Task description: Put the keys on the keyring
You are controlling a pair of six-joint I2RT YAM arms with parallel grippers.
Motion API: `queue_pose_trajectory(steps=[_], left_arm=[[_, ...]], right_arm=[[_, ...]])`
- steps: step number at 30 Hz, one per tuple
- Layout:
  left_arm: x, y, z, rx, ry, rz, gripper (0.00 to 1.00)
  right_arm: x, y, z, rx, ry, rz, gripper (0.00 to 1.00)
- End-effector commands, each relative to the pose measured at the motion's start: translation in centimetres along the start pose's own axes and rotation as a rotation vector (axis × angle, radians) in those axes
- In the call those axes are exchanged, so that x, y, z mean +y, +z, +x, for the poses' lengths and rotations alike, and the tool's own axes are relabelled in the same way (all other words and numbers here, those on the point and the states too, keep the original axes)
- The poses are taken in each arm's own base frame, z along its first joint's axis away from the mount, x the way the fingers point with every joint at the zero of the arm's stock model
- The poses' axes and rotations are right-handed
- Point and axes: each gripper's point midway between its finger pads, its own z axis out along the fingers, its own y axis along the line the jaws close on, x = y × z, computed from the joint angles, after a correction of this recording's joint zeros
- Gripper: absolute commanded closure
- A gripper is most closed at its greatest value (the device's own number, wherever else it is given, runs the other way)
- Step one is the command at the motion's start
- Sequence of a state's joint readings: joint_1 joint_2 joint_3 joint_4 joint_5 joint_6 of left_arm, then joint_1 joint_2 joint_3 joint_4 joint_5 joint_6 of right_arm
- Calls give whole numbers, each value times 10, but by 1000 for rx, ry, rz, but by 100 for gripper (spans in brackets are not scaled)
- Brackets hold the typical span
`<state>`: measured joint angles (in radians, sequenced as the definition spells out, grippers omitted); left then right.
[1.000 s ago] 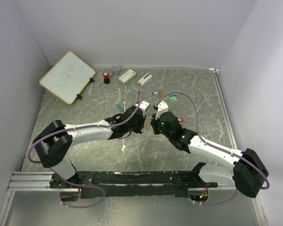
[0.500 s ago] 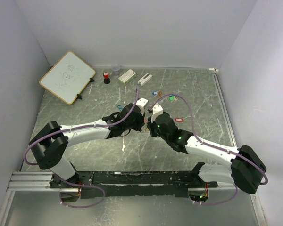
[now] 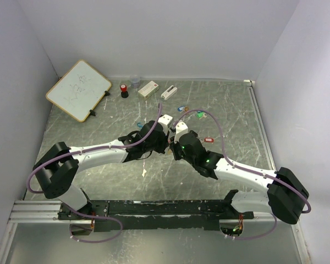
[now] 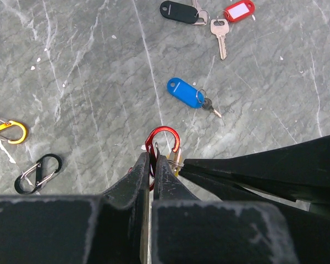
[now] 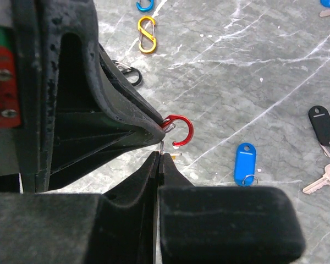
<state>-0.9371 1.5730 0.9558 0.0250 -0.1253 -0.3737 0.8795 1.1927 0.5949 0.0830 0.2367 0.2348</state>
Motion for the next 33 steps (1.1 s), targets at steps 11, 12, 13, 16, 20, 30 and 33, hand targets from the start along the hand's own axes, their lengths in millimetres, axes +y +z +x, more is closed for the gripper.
queue_pose_trajectory(steps=[11, 12, 13, 16, 20, 30, 33], left_arm=[[-6, -7, -5, -14, 22, 52, 93], [-5, -7, -5, -13, 38, 54, 93], [-6, -6, -4, -10, 41, 57, 93], [-7, -6, -3, -4, 42, 61, 93], [-6, -6, -3, -6, 44, 59, 93], [-4, -8, -3, -6, 48, 54, 93], [-4, -8, -3, -6, 47, 54, 93]], right_arm=[[-5, -2, -18, -53, -13, 44, 100], [-6, -2, -19, -55, -14, 46, 100], [-6, -2, -19, -57, -14, 48, 100], [-8, -3, -19, -56, -16, 57, 100], [-10, -3, -17, -53, -19, 66, 100], [-14, -3, -15, -49, -29, 85, 100], [-15, -4, -14, -47, -31, 89, 100]])
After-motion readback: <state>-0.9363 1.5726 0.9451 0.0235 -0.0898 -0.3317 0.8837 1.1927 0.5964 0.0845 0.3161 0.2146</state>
